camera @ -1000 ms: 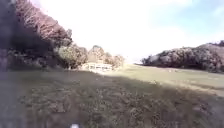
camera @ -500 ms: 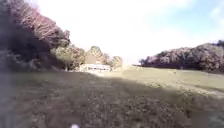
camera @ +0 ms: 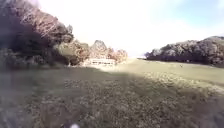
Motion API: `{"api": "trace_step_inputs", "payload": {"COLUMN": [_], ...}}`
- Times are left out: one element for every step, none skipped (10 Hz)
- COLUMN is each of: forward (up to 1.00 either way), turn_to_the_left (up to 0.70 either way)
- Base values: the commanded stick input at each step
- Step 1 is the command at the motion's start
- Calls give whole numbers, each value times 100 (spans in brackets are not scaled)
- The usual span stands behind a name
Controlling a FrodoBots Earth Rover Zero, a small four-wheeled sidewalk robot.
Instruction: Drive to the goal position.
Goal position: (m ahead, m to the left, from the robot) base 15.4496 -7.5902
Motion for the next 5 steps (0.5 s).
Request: {"api": "trace_step_inputs", "payload": {"forward": [85, 85, 85, 85, 85], "turn_to_the_left": [0, 0, 0, 0, 0]}}
